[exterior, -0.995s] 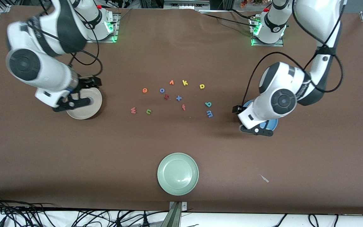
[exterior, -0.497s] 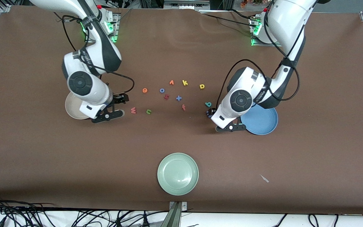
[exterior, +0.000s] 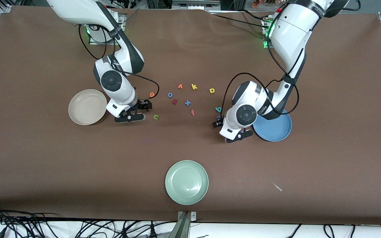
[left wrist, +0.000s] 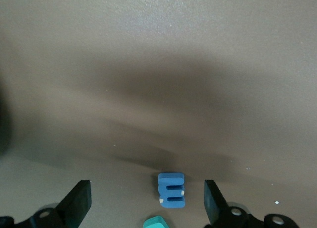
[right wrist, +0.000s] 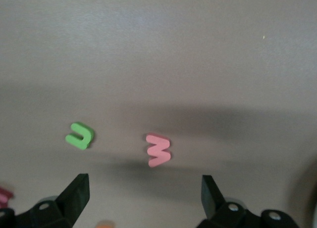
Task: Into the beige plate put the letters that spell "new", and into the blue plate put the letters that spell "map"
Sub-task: 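Grasp the blue and pink letters with the left and right grippers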
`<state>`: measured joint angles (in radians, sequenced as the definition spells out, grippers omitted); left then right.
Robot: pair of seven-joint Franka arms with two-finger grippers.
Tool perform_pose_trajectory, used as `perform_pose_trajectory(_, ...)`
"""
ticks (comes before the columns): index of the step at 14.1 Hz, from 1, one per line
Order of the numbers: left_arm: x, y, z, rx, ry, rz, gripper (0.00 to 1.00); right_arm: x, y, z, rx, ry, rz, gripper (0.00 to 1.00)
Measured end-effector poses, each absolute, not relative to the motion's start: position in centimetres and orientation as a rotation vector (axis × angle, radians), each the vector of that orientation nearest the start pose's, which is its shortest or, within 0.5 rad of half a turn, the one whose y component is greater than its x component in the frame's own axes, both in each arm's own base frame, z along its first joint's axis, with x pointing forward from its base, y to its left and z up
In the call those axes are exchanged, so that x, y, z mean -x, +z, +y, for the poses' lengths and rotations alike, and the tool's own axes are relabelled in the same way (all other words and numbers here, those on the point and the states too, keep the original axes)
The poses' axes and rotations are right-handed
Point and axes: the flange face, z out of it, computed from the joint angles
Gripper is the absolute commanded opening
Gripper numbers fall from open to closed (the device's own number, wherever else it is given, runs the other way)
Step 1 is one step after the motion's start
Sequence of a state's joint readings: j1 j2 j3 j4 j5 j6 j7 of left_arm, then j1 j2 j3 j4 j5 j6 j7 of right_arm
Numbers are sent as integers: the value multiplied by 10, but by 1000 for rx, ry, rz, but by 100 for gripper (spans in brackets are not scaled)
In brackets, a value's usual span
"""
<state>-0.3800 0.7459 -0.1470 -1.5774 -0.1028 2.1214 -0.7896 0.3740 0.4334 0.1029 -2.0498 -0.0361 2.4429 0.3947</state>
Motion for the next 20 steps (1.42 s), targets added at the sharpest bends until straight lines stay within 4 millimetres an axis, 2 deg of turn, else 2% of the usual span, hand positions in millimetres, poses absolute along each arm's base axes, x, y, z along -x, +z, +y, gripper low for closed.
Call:
perform_pose_trajectory(3,-581,189,-347,3094,430,-519,86,-525,200,268,3137,87,-141,100)
perform_pose_trajectory(5,-571,187,-363,3097,433,-476,70,-524,189,267,3140,96,-143,100)
perform_pose_trajectory(8,-565,182,-370,3092,443,-455,64,-524,177,265,3150,105,-159,97)
perform_pose_trajectory(10,-563,174,-367,3076,451,-451,60,-525,175,264,3151,103,-158,90)
perform_pose_trajectory(11,-563,169,-364,3066,451,-443,48,-526,175,264,3151,101,-157,85)
perform_pose_trajectory(12,-563,166,-363,3061,449,-439,18,-527,176,264,3151,99,-157,84)
perform_pose_trajectory(13,-563,167,-364,3065,445,-438,5,-528,176,264,3150,96,-157,84)
perform_pose_trajectory(14,-563,168,-365,3067,444,-437,0,-530,178,264,3149,90,-156,84)
perform_pose_trajectory(19,-567,171,-361,3065,438,-444,0,-536,179,265,3145,76,-152,65)
perform_pose_trajectory(20,-569,173,-359,3066,433,-450,0,-536,178,265,3146,78,-152,58)
